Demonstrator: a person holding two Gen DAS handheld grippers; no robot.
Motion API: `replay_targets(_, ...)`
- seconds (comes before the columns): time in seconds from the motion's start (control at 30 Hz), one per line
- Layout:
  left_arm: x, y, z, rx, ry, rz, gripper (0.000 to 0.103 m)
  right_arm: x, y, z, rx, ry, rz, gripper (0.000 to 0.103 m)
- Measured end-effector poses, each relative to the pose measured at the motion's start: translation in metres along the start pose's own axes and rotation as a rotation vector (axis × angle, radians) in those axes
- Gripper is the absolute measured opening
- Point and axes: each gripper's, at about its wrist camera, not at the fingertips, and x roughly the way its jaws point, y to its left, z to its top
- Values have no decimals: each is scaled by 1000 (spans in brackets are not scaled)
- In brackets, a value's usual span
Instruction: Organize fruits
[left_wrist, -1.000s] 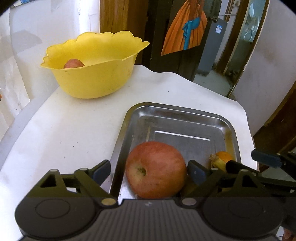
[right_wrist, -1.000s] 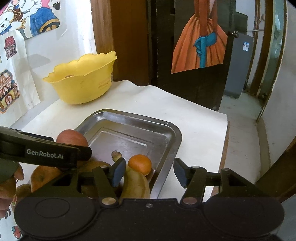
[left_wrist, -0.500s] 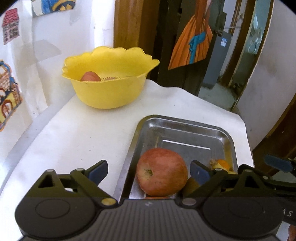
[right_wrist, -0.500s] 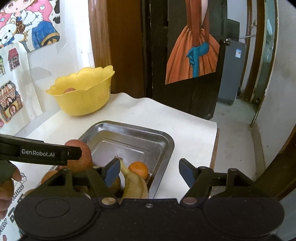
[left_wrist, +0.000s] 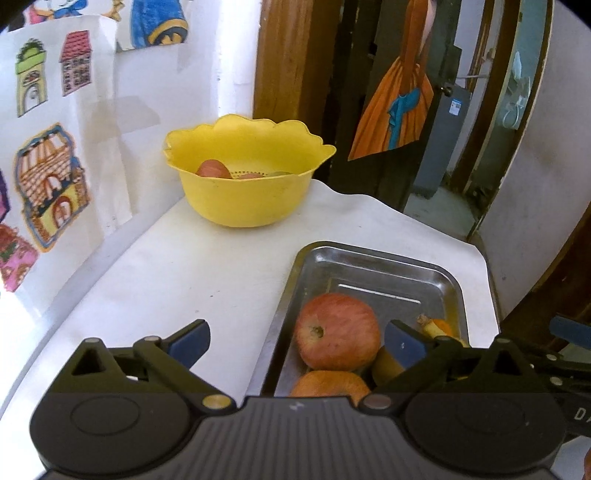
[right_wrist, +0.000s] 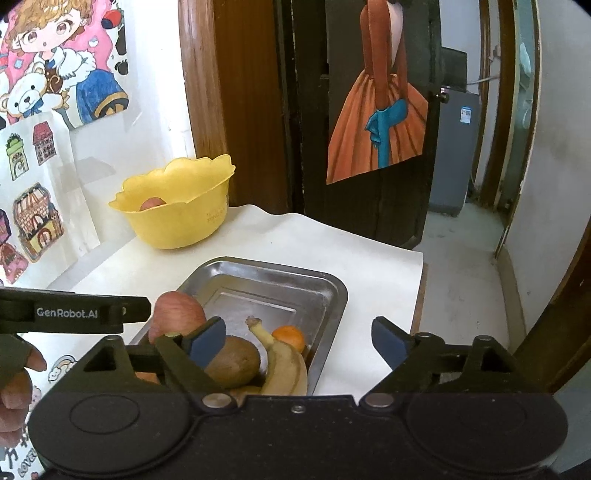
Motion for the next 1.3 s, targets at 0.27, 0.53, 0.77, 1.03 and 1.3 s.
replay_targets(0.27, -20, 10, -5, -22, -12, 27, 102, -16, 6, -1, 17, -4, 13, 101)
replay_targets(0.53, -47, 18, -15, -42, -51, 69, 103, -39, 15, -3, 12, -14, 36, 102)
replay_targets(0.77, -94, 26, -25, -81, -74, 144, 103, -72, 22, -11, -15, -38, 41, 102)
replay_targets(1.03, -161, 32, -41, -99, -85, 207, 103, -125, 22, -16, 70, -28, 64, 102)
replay_targets(1.3, -192, 39, -55, -52, -23, 172, 103, -167, 37, -22, 95, -1, 41, 102)
